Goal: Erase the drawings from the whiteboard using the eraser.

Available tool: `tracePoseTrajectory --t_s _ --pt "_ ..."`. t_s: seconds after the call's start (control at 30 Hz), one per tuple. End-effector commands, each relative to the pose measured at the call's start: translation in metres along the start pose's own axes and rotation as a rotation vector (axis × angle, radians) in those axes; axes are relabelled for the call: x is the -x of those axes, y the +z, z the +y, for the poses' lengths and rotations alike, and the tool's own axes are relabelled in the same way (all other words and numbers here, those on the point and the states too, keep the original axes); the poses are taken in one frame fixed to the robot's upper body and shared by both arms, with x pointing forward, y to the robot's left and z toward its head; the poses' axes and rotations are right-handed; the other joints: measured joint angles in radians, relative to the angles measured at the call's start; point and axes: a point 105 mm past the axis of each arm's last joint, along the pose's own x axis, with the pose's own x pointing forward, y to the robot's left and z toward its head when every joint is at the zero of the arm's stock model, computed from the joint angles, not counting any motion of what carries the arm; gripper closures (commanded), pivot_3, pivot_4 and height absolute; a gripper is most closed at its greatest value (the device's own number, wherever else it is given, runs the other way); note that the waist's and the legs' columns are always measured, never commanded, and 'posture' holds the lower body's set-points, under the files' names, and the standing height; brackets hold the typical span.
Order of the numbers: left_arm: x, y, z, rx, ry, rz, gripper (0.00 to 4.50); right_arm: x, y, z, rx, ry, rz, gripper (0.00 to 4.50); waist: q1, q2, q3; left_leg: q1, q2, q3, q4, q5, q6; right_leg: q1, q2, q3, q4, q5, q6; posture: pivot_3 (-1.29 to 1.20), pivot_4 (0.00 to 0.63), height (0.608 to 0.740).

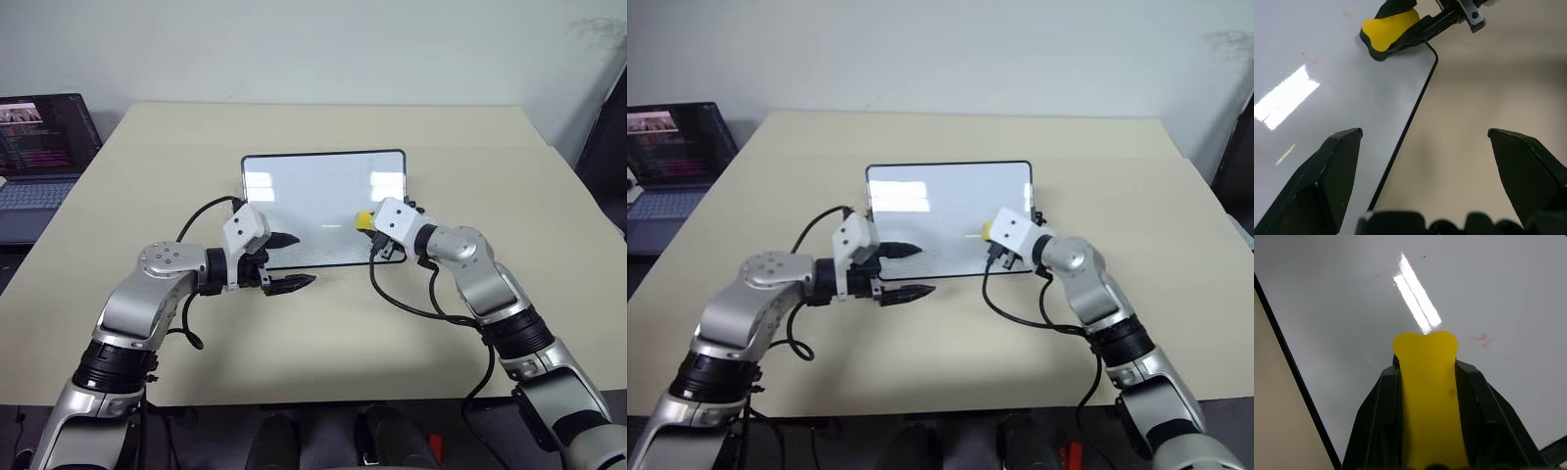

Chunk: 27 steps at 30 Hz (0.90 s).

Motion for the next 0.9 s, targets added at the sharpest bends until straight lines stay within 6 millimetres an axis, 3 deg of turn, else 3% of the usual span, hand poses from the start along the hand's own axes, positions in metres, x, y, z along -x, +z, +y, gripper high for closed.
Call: tracePoseTrajectory --t_s 0.03,0.13,0.3,0.4,0.47,0.6,0.7,0.9 --pt "0.001 0.018 0.002 -0.05 0.007 -0.039 0.0 0.004 0.007 -0.041 0.033 -0.196 -0.015 3.36 0.0 0.0 0.0 0.0 0.0 0.0 0.0 0.0 0.0 0.0 0.0 0.0 0.001 0.0 0.0 0.0 0.15 0.74" --pt "0.0 0.022 0.001 -0.057 -0.008 -0.042 0.0 0.005 0.005 -0.045 0.027 -0.196 -0.008 3.36 0.001 0.0 0.0 0.0 0.0 0.0 0.0 0.0 0.0 0.0 0.0 0.0 0.001 0.0 0.0 0.0 0.15 0.74" --pt "-0.004 0.027 0.002 -0.065 -0.014 -0.053 0.0 0.014 -0.026 -0.007 -0.007 0.023 0.108 3.36 0.003 0.0 0.0 -0.001 0.0 0.0 -0.001 0.0 0.0 0.0 0.0 0.0 -0.003 0.002 -0.004 0.0 0.15 0.74" --pt "-0.006 0.027 -0.001 -0.061 -0.028 -0.054 0.0 0.021 -0.032 0.007 -0.007 0.095 0.134 3.36 0.002 0.0 0.0 -0.002 0.0 0.0 -0.001 0.0 0.0 0.0 0.0 0.0 -0.005 0.002 -0.004 0.0 0.15 0.74" --pt "-0.005 0.026 -0.001 -0.057 -0.031 -0.049 0.0 0.02 -0.028 0.002 0.008 0.063 0.12 3.36 -0.002 0.0 0.0 -0.001 0.0 0.001 0.0 0.0 0.0 0.0 0.0 0.001 -0.004 0.002 -0.003 0.0 0.15 0.74" --pt "-0.003 0.024 -0.002 -0.053 -0.035 -0.042 0.0 0.016 -0.009 -0.036 0.038 -0.146 0.053 3.36 -0.003 0.0 0.0 0.001 0.0 0.0 0.0 0.001 0.0 0.0 0.0 0.001 -0.001 0.0 0.0 0.0 0.15 0.74" --pt "-0.002 0.022 -0.001 -0.05 -0.029 -0.036 0.0 0.015 -0.008 -0.04 0.046 -0.163 0.052 3.36 0.0 0.0 0.0 0.002 0.0 0.001 0.0 0.002 0.001 0.0 0.0 0.001 0.001 0.0 0.0 0.0 0.15 0.74" --pt "0.006 0.015 0.001 -0.037 -0.003 -0.013 0.0 0.022 -0.029 0.0 0.023 0.068 0.126 3.37 0.002 0.0 0.0 0.0 0.0 0.001 -0.001 0.002 0.001 0.0 0.0 0.001 -0.002 0.0 0.0 0.0 0.15 0.74"
